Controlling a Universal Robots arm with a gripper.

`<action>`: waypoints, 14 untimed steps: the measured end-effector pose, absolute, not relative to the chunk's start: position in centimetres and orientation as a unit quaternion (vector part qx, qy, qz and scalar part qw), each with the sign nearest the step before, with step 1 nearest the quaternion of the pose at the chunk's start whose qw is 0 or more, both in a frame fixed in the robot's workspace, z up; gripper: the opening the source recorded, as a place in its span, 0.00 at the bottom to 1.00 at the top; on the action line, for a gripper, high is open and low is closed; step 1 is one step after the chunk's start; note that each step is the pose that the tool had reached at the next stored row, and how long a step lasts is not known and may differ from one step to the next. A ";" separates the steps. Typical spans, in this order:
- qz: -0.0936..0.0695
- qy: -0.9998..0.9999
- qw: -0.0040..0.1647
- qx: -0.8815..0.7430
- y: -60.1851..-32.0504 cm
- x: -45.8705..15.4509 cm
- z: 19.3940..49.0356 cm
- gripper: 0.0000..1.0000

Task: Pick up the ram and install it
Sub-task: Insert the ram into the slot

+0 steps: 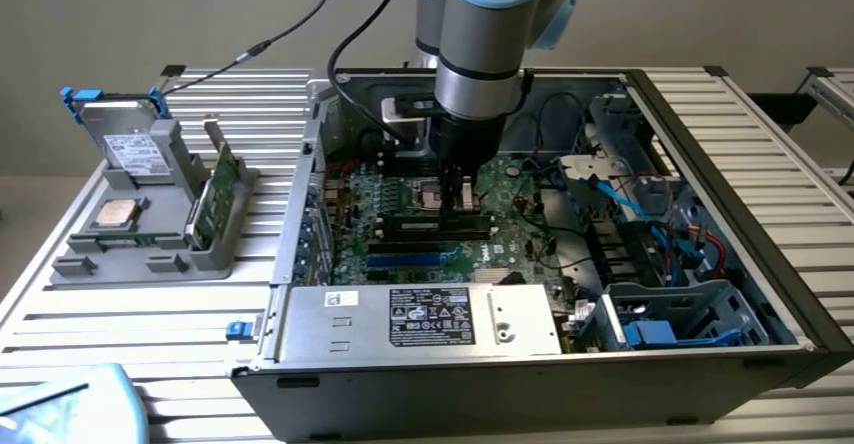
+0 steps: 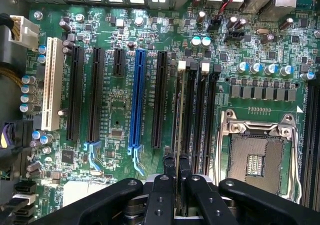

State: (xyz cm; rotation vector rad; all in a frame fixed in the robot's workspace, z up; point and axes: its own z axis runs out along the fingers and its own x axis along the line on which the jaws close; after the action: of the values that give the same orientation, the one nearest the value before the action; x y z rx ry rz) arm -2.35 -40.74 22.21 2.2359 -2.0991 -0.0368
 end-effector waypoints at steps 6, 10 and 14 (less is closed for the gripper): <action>-0.010 -0.685 0.040 0.728 -40.7 -2.3 22.1 0.14; -0.009 -0.686 0.040 0.726 -40.7 -2.4 22.0 0.14; -0.009 -0.689 0.040 0.724 -40.7 -2.3 22.0 0.14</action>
State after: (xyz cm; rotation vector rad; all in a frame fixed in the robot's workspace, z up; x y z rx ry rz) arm -2.35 -40.67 22.02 2.2182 -2.1097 -0.0290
